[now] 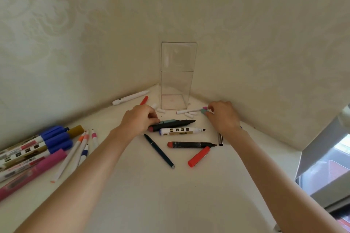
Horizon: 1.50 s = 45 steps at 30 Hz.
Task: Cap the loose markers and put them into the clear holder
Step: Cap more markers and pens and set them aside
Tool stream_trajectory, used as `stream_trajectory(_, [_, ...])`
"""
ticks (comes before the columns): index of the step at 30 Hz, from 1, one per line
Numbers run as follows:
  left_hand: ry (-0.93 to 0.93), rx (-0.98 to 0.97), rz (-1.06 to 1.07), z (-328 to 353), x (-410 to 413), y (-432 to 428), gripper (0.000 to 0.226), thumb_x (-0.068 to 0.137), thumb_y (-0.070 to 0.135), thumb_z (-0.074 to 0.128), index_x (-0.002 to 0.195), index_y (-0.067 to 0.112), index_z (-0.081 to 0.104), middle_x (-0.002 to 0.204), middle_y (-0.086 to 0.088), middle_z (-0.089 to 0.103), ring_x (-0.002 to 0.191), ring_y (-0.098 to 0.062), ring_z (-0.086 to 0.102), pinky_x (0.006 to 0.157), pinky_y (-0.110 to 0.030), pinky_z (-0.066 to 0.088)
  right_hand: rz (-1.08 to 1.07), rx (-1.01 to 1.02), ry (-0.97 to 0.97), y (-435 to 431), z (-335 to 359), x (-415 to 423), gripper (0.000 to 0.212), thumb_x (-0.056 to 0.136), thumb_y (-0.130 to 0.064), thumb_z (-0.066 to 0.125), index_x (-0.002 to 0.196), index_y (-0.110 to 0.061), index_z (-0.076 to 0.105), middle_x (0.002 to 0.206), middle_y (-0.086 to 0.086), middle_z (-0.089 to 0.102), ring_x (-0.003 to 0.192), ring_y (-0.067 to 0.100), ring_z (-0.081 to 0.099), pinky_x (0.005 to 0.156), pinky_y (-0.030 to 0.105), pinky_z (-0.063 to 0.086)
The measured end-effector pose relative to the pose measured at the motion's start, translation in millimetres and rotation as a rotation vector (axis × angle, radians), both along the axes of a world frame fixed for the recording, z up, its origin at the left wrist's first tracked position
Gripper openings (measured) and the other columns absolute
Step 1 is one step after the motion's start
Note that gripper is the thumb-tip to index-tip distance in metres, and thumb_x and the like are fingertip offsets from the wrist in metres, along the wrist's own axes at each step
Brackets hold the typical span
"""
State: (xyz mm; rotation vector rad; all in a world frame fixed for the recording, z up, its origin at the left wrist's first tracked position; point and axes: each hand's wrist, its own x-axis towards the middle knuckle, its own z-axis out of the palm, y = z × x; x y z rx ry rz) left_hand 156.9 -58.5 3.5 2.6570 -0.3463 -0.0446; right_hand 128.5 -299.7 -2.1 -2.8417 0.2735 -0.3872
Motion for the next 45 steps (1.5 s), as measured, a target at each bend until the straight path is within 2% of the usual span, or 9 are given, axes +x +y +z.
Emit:
stream_trajectory(4, [0.018, -0.074, -0.012, -2, 2, 2, 0.015, 0.081, 0.025, 0.066, 0.074, 0.028, 0.054, 0.088, 0.005, 0.063, 0.091, -0.018, 0.059, 0.084, -0.039, 0.047, -0.059, -0.075, 0.025, 6, -5, 9, 0.023, 0.095, -0.024, 0.048, 0.111, -0.014, 0.062, 0.107, 0.008, 0.064, 0.101, 0.026, 0.055, 0.073, 0.033, 0.044])
stream_trajectory(9, [-0.082, -0.271, -0.033, 3, -7, 5, 0.008, 0.084, 0.017, 0.065, 0.091, 0.019, 0.062, 0.088, 0.004, 0.060, 0.098, -0.015, 0.058, 0.084, -0.030, 0.046, -0.026, -0.039, -0.037, 11, 3, -5, 0.029, 0.096, -0.017, 0.046, 0.124, -0.014, 0.051, 0.110, 0.012, 0.061, 0.100, 0.028, 0.055, 0.074, 0.036, 0.049])
stream_trajectory(14, [-0.282, -0.453, -0.131, 20, -61, 18, 0.012, 0.092, 0.018, 0.051, 0.102, 0.018, 0.059, 0.098, 0.008, 0.050, 0.074, 0.005, 0.058, 0.072, -0.004, 0.039, 0.122, 0.684, -0.332, 40, 33, -46, 0.030, 0.095, -0.015, 0.049, 0.125, -0.020, 0.052, 0.101, 0.002, 0.065, 0.085, 0.011, 0.062, 0.062, 0.013, 0.047])
stream_trajectory(18, [-0.356, -0.455, -0.103, 5, -87, 33, 0.015, 0.091, 0.022, 0.052, 0.104, 0.026, 0.057, 0.096, 0.016, 0.047, 0.072, -0.001, 0.056, 0.067, -0.010, 0.044, 0.157, 1.156, -0.406, 67, 35, -63, 0.025, 0.092, -0.015, 0.055, 0.118, -0.016, 0.054, 0.098, -0.004, 0.068, 0.090, 0.008, 0.066, 0.075, 0.021, 0.055])
stream_trajectory(26, [-0.318, -0.155, 0.091, -23, -44, 51, 0.026, 0.088, 0.014, 0.056, 0.115, 0.015, 0.058, 0.113, -0.006, 0.056, 0.098, -0.020, 0.055, 0.080, -0.031, 0.045, 0.122, 0.711, -0.382, 75, 16, -63, 0.031, 0.093, -0.020, 0.054, 0.123, -0.023, 0.049, 0.097, -0.012, 0.060, 0.087, -0.002, 0.057, 0.072, 0.010, 0.043])
stream_trajectory(32, [-0.246, 0.036, -0.077, -19, -31, 38, 0.027, 0.088, 0.029, 0.058, 0.114, 0.022, 0.062, 0.118, -0.003, 0.058, 0.107, -0.022, 0.047, 0.087, -0.034, 0.038, 0.123, 0.680, -0.357, 75, 18, -63, 0.032, 0.093, -0.020, 0.054, 0.125, -0.022, 0.048, 0.099, -0.011, 0.060, 0.092, 0.006, 0.058, 0.074, 0.013, 0.044])
stream_trajectory(37, [-0.371, 0.101, -0.005, -18, -31, 22, 0.024, 0.087, 0.036, 0.056, 0.105, 0.022, 0.065, 0.109, 0.000, 0.057, 0.106, -0.020, 0.043, 0.088, -0.032, 0.030, 0.072, 0.793, -0.376, 72, 16, -62, 0.031, 0.093, -0.020, 0.055, 0.123, -0.020, 0.050, 0.094, -0.012, 0.061, 0.089, 0.003, 0.060, 0.068, 0.009, 0.045])
stream_trajectory(41, [-0.454, -0.257, 0.052, -11, -41, 24, 0.014, 0.086, 0.022, 0.062, 0.097, 0.016, 0.068, 0.090, 0.002, 0.066, 0.086, -0.014, 0.055, 0.076, -0.026, 0.039, 0.024, 1.109, -0.473, 65, 19, -61, 0.026, 0.091, -0.014, 0.058, 0.117, -0.012, 0.054, 0.099, -0.001, 0.067, 0.092, 0.009, 0.066, 0.077, 0.022, 0.055])
stream_trajectory(45, [-0.325, -0.536, 0.075, -5, -68, 32, 0.015, 0.084, 0.025, 0.063, 0.097, 0.024, 0.069, 0.080, 0.023, 0.061, 0.079, 0.013, 0.055, 0.069, 0.001, 0.035, -0.038, 1.608, -0.583, 55, 25, -61, 0.027, 0.091, -0.011, 0.057, 0.117, -0.007, 0.052, 0.096, 0.006, 0.069, 0.091, 0.015, 0.069, 0.074, 0.023, 0.054])
